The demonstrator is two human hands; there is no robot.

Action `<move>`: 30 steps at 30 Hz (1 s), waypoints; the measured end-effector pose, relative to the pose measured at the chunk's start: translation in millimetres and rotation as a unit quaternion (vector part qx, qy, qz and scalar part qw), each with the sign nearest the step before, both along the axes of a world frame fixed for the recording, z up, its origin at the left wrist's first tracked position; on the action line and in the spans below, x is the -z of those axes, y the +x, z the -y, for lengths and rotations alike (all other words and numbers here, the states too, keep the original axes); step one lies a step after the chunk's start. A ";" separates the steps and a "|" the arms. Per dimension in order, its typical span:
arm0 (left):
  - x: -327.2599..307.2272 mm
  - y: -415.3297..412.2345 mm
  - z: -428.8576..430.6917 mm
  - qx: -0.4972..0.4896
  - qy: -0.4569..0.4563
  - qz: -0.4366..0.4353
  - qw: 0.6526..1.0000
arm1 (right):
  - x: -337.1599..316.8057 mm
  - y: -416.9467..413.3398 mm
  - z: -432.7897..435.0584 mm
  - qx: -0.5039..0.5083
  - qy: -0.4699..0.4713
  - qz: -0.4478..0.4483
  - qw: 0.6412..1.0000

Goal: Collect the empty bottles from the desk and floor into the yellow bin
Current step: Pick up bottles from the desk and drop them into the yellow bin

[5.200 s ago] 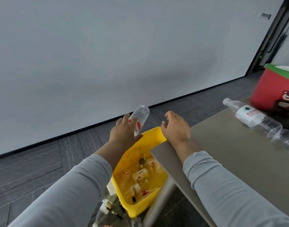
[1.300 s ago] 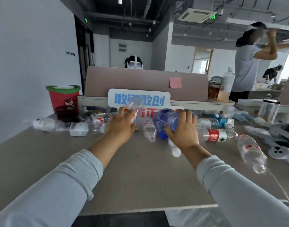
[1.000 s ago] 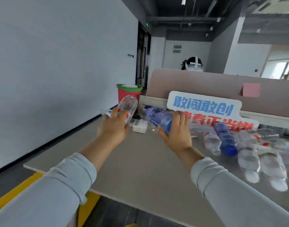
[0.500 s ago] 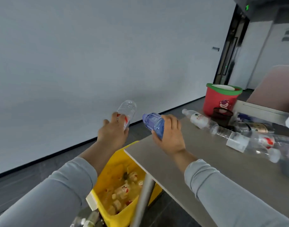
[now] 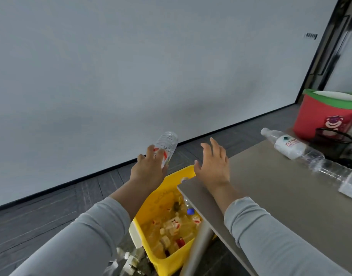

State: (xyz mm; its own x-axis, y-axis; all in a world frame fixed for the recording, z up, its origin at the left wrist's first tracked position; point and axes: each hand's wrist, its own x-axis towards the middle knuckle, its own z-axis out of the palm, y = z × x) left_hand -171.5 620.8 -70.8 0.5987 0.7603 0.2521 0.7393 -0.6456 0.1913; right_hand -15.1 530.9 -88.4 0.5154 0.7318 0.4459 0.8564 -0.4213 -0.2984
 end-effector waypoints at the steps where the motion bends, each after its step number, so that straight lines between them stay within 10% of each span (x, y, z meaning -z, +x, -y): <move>1: 2.7 6.6 -1.9 0.004 -0.005 -0.006 1.000 | -0.1 2.1 0.7 0.003 0.011 -0.002 1.000; 30: -40.7 103.5 149.0 0.205 0.105 -0.023 0.973 | -53.1 58.0 205.9 0.161 -0.095 0.062 0.980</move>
